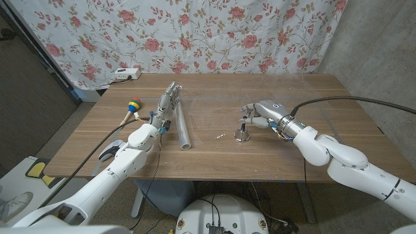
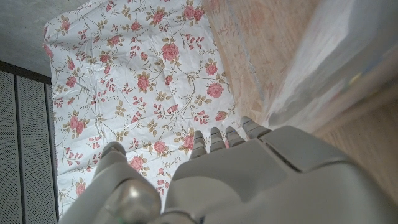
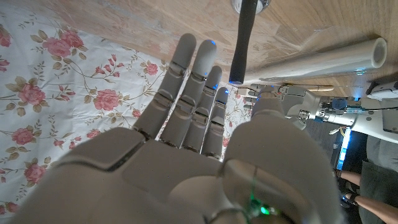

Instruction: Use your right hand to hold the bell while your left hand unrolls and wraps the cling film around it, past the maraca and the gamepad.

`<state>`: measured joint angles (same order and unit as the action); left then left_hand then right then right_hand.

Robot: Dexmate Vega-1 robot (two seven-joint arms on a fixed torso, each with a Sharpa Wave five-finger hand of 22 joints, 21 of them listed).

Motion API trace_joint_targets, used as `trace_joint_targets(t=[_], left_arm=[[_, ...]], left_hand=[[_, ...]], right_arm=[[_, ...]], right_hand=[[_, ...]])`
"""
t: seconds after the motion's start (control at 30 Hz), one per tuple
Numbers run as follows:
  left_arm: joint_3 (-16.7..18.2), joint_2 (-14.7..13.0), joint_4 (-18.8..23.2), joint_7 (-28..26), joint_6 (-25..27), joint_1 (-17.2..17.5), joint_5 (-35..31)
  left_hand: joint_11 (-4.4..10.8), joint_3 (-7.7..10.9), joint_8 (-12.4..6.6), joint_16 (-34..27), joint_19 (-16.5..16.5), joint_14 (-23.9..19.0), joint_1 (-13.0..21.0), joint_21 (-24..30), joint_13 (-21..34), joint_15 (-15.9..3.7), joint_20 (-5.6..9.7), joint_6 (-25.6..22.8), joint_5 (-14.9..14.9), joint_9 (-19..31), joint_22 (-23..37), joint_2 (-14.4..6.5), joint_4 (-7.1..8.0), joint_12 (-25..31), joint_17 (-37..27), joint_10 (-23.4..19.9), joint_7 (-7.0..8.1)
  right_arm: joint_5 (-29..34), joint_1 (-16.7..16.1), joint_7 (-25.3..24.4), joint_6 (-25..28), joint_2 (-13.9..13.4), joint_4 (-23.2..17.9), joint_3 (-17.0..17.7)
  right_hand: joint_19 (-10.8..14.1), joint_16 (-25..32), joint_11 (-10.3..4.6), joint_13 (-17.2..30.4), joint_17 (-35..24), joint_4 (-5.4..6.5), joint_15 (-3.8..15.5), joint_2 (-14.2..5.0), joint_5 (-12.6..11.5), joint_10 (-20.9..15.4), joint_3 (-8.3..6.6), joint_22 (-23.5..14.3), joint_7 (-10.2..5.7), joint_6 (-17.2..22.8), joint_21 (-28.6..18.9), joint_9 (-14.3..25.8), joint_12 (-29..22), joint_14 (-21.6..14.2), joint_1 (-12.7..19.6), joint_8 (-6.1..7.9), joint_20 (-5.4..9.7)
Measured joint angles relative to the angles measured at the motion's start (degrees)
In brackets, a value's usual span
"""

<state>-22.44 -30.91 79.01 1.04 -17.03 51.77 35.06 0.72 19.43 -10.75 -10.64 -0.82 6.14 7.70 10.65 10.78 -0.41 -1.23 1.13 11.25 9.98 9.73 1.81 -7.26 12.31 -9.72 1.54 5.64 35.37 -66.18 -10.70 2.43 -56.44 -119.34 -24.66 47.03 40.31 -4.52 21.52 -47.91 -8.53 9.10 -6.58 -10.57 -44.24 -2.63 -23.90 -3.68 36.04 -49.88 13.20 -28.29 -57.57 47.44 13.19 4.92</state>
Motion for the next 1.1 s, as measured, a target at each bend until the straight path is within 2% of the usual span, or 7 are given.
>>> trace_joint_targets(t=[0.33, 0.83, 1.0, 1.1], left_arm=[[0.13, -0.32, 0.93, -0.33, -0.01, 0.63, 0.05], [0.06, -0.45, 1.50, -0.54, 0.71, 0.82, 0.05], [0.00, -0.45, 1.52, -0.56, 0.83, 0.82, 0.05], [-0.03, -0.45, 1.52, -0.57, 0.86, 0.82, 0.04]], left_hand=[[-0.32, -0.24, 0.00, 0.00, 0.00, 0.00, 0.00, 0.00, 0.00, 0.00, 0.00, 0.00, 0.00, 0.00, 0.00, 0.00, -0.25, 0.00, 0.00, -0.32, 0.00], [-0.28, -0.24, 0.00, 0.00, 0.00, 0.00, 0.00, 0.00, 0.00, 0.00, 0.00, 0.00, 0.00, 0.00, 0.00, 0.00, -0.24, 0.00, 0.00, -0.34, 0.00], [-0.07, -0.24, 0.00, 0.00, 0.00, 0.00, 0.00, 0.00, 0.00, 0.00, 0.00, 0.00, 0.00, 0.00, 0.00, 0.00, -0.24, 0.00, 0.00, -0.56, 0.00], [0.01, -0.24, 0.00, 0.00, 0.00, 0.00, 0.00, 0.00, 0.00, 0.00, 0.00, 0.00, 0.00, 0.00, 0.00, 0.00, -0.24, 0.00, 0.00, -0.63, 0.00]], right_arm=[[0.92, 0.13, 0.61, 0.96, -0.03, -0.16, -0.74], [2.26, 0.78, 1.14, 1.82, -0.04, 0.11, -1.92], [2.39, 0.99, 1.26, 1.88, 0.05, 0.37, -2.29], [2.39, 1.16, 1.32, 1.88, 0.15, 0.59, -2.45]], right_hand=[[-0.43, -0.85, -0.01, 0.44, -0.53, -0.04, 0.00, 0.00, 0.00, 0.18, -0.03, 0.26, -0.12, 0.12, -0.43, 0.00, -0.32, 0.00, 0.46, -0.27, -0.02], [-1.28, -1.97, -0.63, 1.12, -1.59, -0.47, 0.19, -1.01, 0.00, -0.87, -1.58, 0.50, -1.12, 1.74, -1.68, 0.26, -1.81, -0.39, 2.53, -0.26, 0.39], [-1.45, -2.40, -1.15, 1.34, -1.86, -0.15, 0.22, -0.98, 0.00, -1.39, -1.89, 0.36, -1.23, 2.25, -2.05, 0.26, -2.34, -0.84, 2.94, -0.26, 0.40], [-1.45, -2.40, -0.94, 1.54, -2.11, 0.00, 0.22, -0.98, 0.00, -1.63, -2.05, 0.36, -1.23, 2.25, -2.26, 0.53, -2.67, -0.84, 2.94, -0.26, 0.40]])
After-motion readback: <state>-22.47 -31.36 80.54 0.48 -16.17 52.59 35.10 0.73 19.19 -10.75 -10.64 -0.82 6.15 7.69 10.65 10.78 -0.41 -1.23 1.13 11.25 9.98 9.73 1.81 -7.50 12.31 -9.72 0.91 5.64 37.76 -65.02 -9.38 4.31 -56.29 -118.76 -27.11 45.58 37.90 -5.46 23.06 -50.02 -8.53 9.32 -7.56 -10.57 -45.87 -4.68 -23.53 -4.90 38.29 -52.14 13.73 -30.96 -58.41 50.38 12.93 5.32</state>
